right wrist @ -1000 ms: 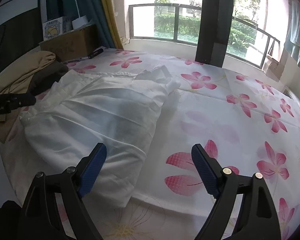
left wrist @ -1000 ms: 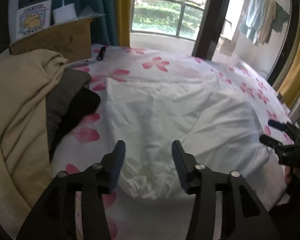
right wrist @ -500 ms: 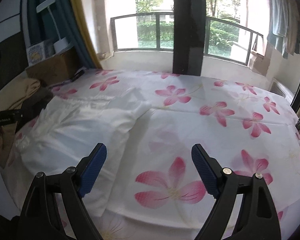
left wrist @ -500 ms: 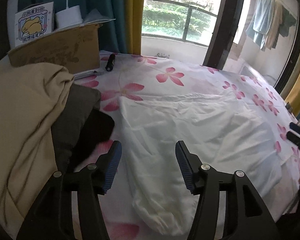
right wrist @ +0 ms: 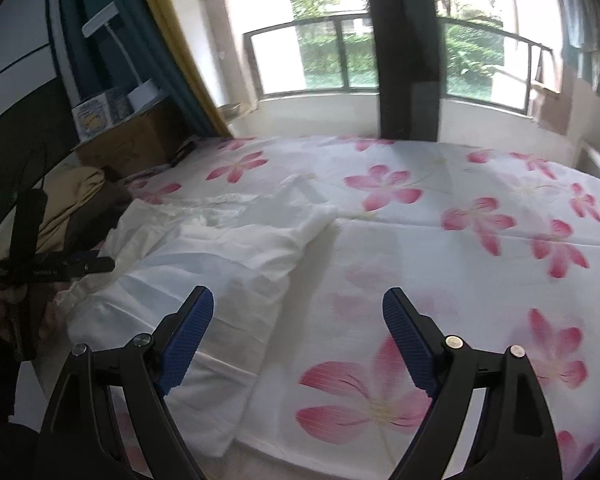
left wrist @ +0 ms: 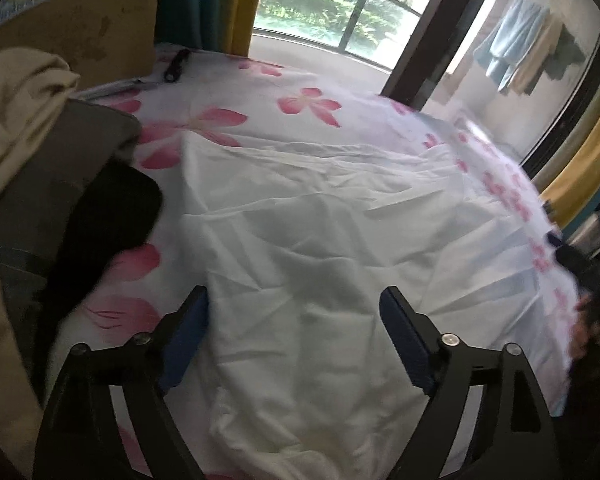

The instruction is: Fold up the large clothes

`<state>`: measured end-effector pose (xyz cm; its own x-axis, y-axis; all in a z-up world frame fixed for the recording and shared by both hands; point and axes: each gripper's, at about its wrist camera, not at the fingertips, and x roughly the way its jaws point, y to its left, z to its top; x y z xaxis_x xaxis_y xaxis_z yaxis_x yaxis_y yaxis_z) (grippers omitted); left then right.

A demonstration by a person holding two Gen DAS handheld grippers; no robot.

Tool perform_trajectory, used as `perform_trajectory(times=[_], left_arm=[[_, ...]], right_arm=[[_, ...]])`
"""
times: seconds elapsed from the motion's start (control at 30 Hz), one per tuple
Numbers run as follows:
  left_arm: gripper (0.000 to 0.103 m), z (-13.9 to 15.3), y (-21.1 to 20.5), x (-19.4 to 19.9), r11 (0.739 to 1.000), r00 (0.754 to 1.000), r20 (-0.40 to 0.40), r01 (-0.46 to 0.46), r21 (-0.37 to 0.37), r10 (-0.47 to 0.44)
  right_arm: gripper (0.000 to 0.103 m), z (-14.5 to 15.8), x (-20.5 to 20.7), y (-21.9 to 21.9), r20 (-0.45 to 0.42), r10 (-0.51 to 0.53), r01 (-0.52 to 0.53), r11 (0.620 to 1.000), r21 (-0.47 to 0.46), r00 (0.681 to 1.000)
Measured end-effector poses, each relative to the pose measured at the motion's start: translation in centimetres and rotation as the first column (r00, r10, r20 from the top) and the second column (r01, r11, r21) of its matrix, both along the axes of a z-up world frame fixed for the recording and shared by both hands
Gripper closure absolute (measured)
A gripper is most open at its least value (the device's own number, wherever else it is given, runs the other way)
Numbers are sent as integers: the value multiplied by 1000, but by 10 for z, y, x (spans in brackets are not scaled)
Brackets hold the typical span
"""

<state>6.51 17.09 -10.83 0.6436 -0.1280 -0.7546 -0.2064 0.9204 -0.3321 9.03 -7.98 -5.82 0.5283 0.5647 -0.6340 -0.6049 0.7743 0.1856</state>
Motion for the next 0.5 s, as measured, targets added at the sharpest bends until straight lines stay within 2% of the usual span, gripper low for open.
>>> perform_trajectory(times=[0.1,0.2,0.27,0.4,0.5], left_arm=[[14,-1,5,-3,996,1000,29,-7,-90,10],[14,-2,5,-2,992,999,36,32,-121,-28],[14,0,3,-1,994,998,15,61,-90,-60],[14,3,12,-7,1000,999,-44,-8,-25,7],[14,3,6,-10,999,996,-90,1,35,3]], right_arm=[[17,-14,6,13,-48,34,-34,999,2,998],[17,-26,11,21,-91,45,-45,999,-4,995],[17,-30,14,24,-103,48,-49,999,-7,994],[17,-32,17,26,-104,56,-58,998,-13,993],[17,-34,19,25,-111,57,-58,998,-7,992]])
